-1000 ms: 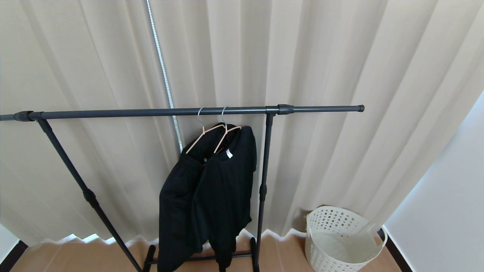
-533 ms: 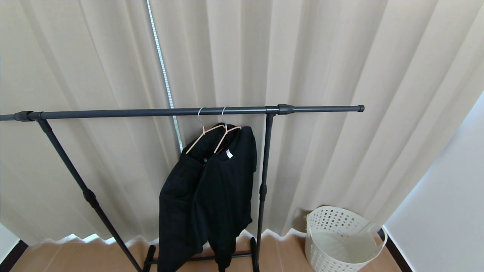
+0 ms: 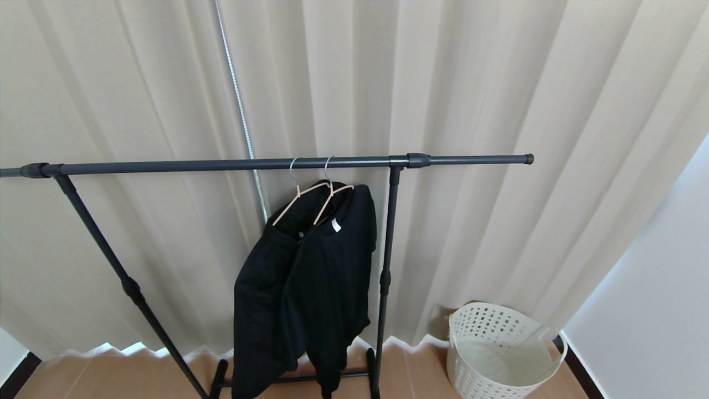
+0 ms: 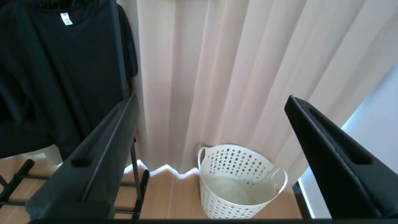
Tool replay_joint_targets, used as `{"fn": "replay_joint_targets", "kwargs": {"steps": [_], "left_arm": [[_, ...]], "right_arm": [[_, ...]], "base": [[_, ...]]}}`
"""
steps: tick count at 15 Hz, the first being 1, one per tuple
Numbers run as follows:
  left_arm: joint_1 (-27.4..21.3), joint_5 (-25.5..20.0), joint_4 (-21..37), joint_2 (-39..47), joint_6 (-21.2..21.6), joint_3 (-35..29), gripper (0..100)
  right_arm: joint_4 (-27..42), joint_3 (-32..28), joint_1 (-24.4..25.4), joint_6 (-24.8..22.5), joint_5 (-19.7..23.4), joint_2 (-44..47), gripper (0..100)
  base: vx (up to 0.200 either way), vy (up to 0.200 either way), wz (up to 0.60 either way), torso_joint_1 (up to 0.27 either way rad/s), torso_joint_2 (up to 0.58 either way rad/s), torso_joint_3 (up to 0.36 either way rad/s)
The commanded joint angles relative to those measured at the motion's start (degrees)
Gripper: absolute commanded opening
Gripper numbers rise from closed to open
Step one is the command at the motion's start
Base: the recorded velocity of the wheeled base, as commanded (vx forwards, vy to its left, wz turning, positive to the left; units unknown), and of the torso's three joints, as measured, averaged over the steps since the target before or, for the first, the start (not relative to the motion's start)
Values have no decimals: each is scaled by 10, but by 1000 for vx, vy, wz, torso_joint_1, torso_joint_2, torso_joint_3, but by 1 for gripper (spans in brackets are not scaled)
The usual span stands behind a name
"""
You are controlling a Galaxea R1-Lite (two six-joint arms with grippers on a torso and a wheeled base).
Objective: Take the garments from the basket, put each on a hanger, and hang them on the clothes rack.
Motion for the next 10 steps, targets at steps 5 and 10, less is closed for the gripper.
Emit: {"fn": "replay_joint_targets", "kwargs": {"steps": [5, 10], "left_arm": [[0, 0, 0, 3, 0, 0, 100], [0, 0, 0, 3, 0, 0, 100]], "right_arm": [[0, 0, 0, 4, -2, 1, 100], [0, 0, 0, 5, -2, 1, 100]], "base": [[0, 0, 0, 0, 0, 0], [0, 0, 0, 0, 0, 0]]}}
